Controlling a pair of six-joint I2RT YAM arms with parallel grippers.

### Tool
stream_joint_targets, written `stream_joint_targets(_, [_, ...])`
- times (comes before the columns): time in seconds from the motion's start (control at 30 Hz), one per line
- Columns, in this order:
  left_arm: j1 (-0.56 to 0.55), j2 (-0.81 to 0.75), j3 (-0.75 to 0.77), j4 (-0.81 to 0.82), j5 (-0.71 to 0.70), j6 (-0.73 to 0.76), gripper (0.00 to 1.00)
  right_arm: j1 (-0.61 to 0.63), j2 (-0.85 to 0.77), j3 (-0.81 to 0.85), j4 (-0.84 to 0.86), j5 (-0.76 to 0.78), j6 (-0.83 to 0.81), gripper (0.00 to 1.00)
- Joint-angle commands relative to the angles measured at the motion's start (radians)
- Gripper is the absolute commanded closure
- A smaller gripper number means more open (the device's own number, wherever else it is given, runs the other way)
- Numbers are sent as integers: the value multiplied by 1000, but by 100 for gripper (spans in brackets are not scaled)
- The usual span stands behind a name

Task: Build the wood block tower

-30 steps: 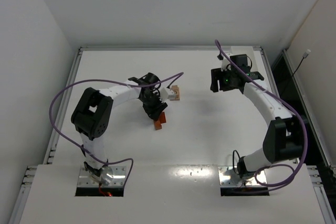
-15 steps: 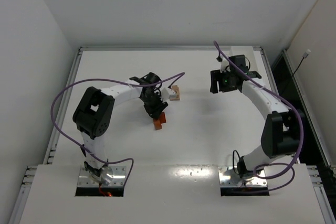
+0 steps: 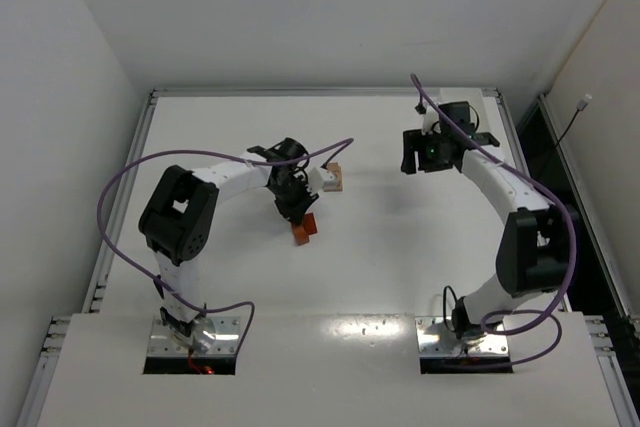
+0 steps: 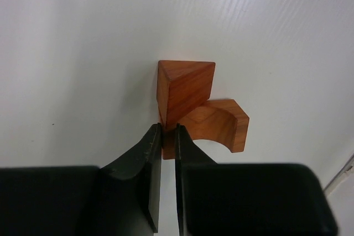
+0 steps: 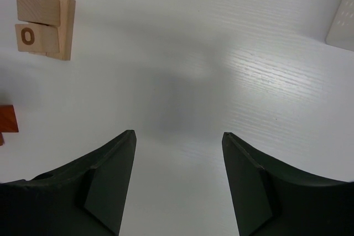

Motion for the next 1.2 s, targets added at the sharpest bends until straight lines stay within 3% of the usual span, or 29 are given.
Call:
stream_joint_targets(0.0, [-10, -17, 26, 12, 6, 9, 100, -5, 27, 52, 36, -56, 23, 40])
stream_joint_targets(0.2, [11, -137, -45, 101, 6, -37, 100, -5, 51, 84, 81, -200, 69, 43])
stream_joint_targets(0.67, [41, -692, -370, 789, -180, -259, 100, 14, 150, 150, 329, -597, 393, 36])
stream_joint_targets(0.83, [50, -775, -405, 931, -125, -357, 100, 44, 186, 204, 452, -711, 511, 35])
stream_joint_targets(0.97, [87, -786, -393, 1001, -21, -540, 100, 67, 196, 204, 552, -775, 603, 35])
stream_joint_targets(1.17, [96, -766, -393, 1072, 101, -602, 100, 96, 173, 193, 670, -869, 691, 35])
